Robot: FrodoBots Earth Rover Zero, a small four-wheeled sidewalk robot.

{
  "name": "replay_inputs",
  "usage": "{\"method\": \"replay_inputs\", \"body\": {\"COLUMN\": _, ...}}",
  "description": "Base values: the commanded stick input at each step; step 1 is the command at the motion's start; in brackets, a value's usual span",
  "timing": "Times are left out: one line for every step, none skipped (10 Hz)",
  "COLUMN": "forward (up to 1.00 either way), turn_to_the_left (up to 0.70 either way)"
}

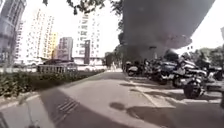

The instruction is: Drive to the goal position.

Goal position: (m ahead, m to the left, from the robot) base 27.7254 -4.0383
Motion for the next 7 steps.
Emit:
{"method": "replay_inputs", "body": {"forward": 0.70, "turn_to_the_left": 0.00}}
{"method": "replay_inputs", "body": {"forward": 0.70, "turn_to_the_left": 0.00}}
{"method": "replay_inputs", "body": {"forward": 0.70, "turn_to_the_left": 0.00}}
{"method": "replay_inputs", "body": {"forward": 0.70, "turn_to_the_left": 0.00}}
{"method": "replay_inputs", "body": {"forward": 0.70, "turn_to_the_left": 0.00}}
{"method": "replay_inputs", "body": {"forward": 0.70, "turn_to_the_left": 0.00}}
{"method": "replay_inputs", "body": {"forward": 0.70, "turn_to_the_left": 0.00}}
